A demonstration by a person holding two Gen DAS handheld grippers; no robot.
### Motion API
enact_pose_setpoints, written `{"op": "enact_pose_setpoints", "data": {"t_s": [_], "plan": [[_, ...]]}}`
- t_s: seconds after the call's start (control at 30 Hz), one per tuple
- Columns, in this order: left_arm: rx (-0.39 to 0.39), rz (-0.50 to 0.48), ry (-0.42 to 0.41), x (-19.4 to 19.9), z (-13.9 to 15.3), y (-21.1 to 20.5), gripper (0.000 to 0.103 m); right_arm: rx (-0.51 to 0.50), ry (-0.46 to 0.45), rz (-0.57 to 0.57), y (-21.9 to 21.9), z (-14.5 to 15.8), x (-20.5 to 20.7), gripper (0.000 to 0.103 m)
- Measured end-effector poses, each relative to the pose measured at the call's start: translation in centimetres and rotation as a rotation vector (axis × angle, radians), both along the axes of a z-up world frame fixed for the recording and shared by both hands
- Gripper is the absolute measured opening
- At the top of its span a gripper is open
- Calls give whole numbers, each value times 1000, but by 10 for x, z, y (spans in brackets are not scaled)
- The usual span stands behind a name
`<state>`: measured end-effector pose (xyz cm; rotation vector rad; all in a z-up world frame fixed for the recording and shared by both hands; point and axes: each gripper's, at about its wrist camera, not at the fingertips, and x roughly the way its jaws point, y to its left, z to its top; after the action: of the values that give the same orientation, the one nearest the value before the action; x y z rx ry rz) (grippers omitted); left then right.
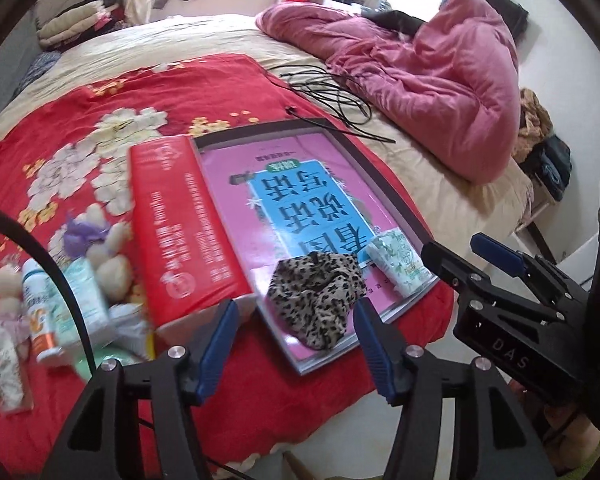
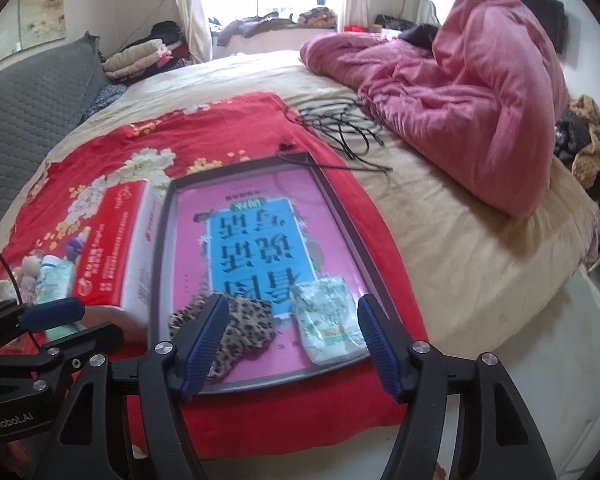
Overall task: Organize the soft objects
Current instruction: 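Open the right tool to drop the packet on the tray while the left tool releases the scrunchie, then move both open tools back over the remaining pile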
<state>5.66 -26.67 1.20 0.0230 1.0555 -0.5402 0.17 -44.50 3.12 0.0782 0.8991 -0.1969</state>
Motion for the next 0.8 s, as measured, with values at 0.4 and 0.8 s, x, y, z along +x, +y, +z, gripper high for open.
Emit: {"op": "enact_pose_setpoints", "data": {"t_s": [0.4,0.8], "plan": [[-19,124,-66,-13,34,75,65,-25,-63,79,59,34,1,75],[-23,258,-74,-13,53,160,67,-18,-98,169,127,54,7,76]]}}
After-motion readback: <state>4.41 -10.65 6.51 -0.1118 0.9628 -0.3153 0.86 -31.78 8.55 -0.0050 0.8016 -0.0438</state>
